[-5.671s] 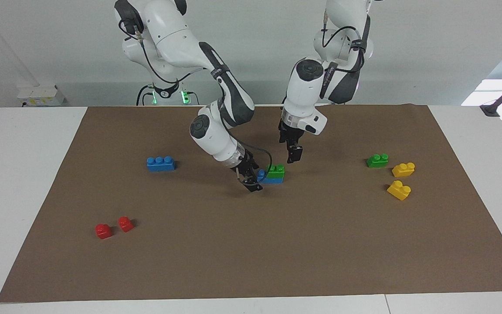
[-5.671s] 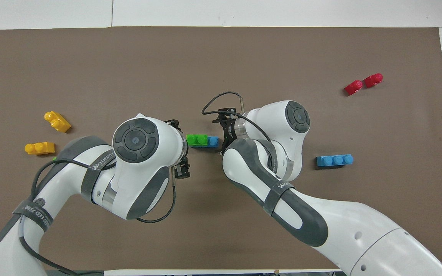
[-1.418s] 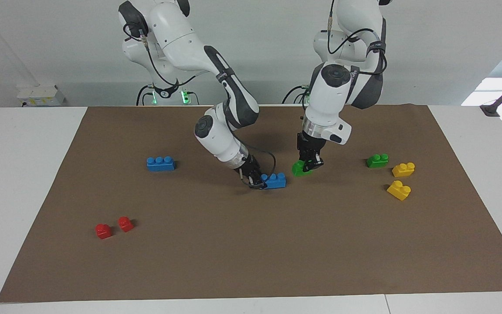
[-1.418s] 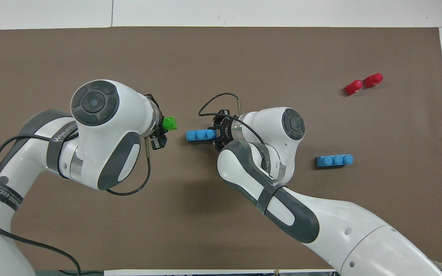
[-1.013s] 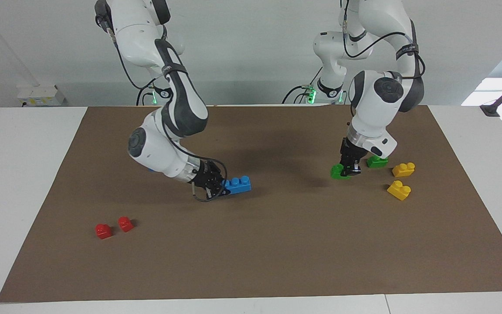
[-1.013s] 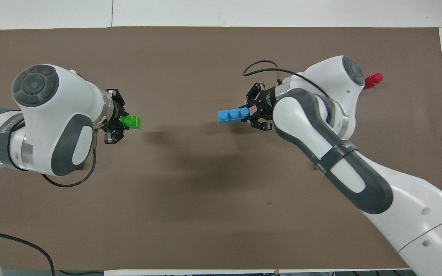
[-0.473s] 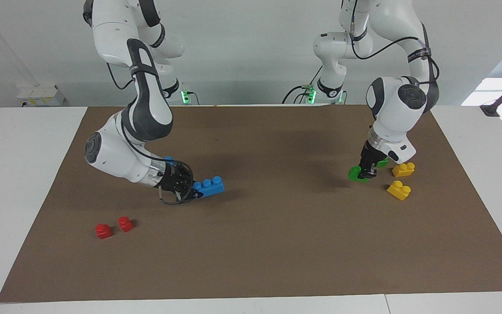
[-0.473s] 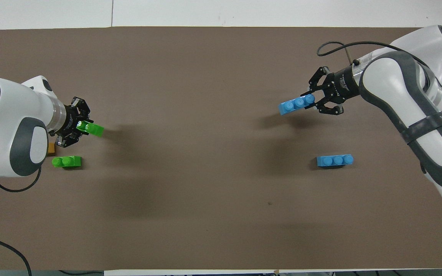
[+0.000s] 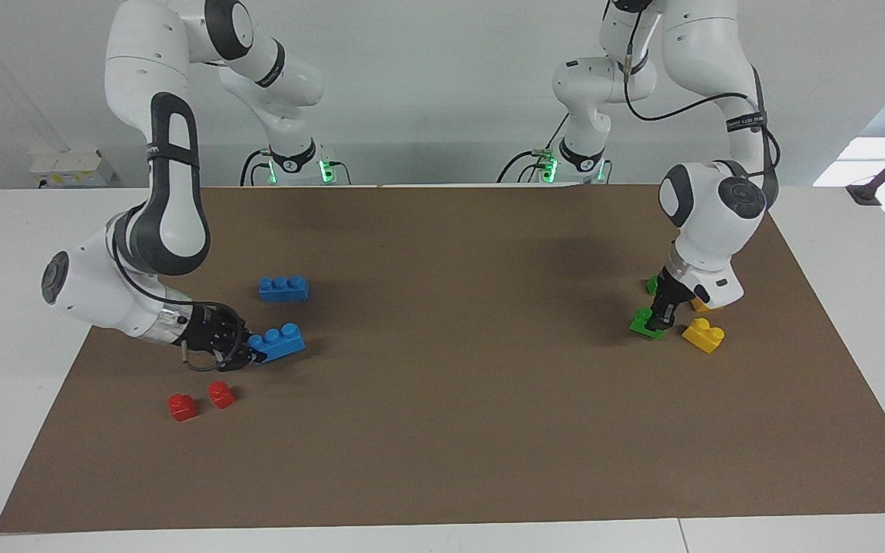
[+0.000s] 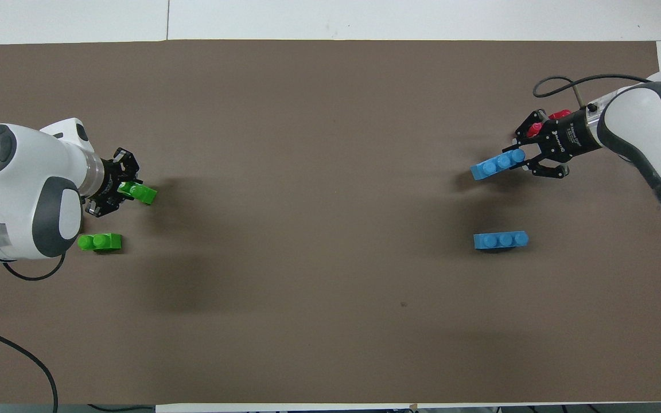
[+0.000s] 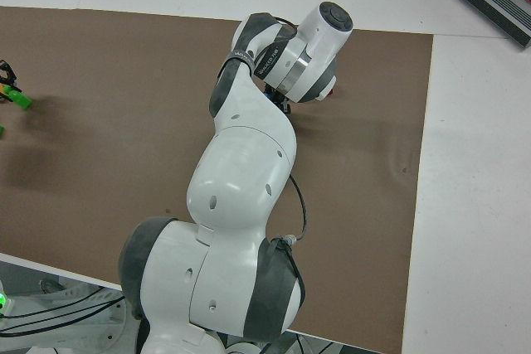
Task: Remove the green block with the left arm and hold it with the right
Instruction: 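Carry the green brick toward the yellow bricks while the right gripper carries blue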
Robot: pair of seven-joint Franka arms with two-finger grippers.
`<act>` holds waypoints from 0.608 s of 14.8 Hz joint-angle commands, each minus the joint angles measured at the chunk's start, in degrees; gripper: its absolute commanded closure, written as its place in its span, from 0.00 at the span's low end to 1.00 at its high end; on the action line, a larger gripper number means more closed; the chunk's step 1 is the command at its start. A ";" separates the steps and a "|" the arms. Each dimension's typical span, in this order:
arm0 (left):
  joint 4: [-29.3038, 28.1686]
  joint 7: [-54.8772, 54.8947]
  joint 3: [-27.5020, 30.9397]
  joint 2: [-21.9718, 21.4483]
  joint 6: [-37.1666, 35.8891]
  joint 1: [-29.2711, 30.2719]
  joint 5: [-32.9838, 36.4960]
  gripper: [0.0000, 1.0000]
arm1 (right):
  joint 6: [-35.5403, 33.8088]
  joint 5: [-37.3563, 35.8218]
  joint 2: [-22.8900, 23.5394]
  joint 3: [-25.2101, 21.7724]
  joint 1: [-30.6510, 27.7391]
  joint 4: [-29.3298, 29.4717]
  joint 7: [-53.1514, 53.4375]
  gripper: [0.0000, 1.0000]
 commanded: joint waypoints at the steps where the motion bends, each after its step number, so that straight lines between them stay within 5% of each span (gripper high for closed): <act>1: -0.47 1.56 -0.31 0.61 1.97 0.62 0.46 1.00 | 0.82 -1.05 -1.22 0.91 -2.20 -3.15 -2.56 1.00; 9: -0.47 9.82 -0.31 1.31 1.71 0.79 0.46 1.00 | 6.36 -0.88 -2.89 0.99 -1.41 -9.31 -1.87 1.00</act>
